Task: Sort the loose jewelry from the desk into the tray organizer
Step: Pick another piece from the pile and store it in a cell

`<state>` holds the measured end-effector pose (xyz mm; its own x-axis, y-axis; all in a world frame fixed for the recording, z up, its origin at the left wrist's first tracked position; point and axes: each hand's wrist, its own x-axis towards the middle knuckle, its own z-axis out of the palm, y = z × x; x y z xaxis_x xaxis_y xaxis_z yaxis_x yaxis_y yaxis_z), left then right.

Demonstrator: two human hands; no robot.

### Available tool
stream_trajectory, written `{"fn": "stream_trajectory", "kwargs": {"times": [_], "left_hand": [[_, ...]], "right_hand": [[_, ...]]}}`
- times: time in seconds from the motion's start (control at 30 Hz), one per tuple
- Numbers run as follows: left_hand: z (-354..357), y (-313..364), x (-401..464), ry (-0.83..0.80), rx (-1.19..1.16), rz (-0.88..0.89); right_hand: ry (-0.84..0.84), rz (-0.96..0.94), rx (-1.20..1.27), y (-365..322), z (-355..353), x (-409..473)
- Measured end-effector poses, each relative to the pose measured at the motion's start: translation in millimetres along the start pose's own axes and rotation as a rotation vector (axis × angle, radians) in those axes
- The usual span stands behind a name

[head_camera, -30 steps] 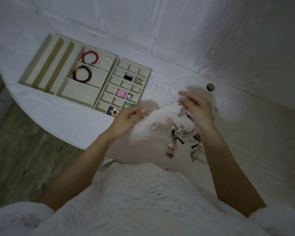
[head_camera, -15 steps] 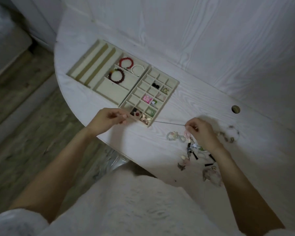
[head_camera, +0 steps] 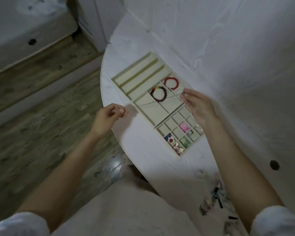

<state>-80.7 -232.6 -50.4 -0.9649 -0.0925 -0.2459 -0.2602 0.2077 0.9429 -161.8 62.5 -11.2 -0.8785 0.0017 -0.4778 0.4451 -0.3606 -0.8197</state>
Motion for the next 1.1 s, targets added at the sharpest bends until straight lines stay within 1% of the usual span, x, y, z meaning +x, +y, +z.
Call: {"fn": "stream_trajectory", "kwargs": {"times": [0.07,0.17,0.23,0.3,0.4,0.43,0.53,0.6,0.67,0.8,0.9,1.0,1.1], "left_hand": [[-6,-6,15,0.035,-0.022,-0.039],[-17,-13,42,0.156,-0.041,-0.091],[-23,-16,58,0.258,-0.044,-0.090],[-29,-16,73,0.339,0.014,-0.072],[-34,-20,98,0.361,0.149,-0.069],[-33,-20,104,0.354,0.168,-0.065],[-27,-16,120,0.419,0.206,-0.023],[-25,-14,128,0.470,0.255,0.015],[-25,-16,134,0.495,0.290,0.036],[-24,-21,142,0.475,0.424,0.100],[-22,-21,147,0.474,0.509,0.126],[-19,-21,153,0.484,0.541,0.066],[-20,-18,155,0.461,0.623,0.055]], "right_hand": [[0.018,0.053,0.060,0,20,27],[0.024,0.091,0.058,4,53,69],[0.033,0.077,0.005,2,71,93],[0.051,0.036,-0.052,-2,86,118],[0.076,-0.040,-0.192,-5,109,157],[0.090,-0.062,-0.235,-5,115,167],[0.130,-0.100,-0.339,-4,129,200],[0.144,-0.160,-0.470,-5,136,218],[0.121,-0.255,-0.656,-6,140,231],[0.005,-0.468,-1.076,-11,141,241],[-0.050,-0.602,-1.408,-13,140,244],[-0.053,-0.685,-1.576,-13,140,250],[-0.042,-0.706,-1.630,-12,141,253]]}}
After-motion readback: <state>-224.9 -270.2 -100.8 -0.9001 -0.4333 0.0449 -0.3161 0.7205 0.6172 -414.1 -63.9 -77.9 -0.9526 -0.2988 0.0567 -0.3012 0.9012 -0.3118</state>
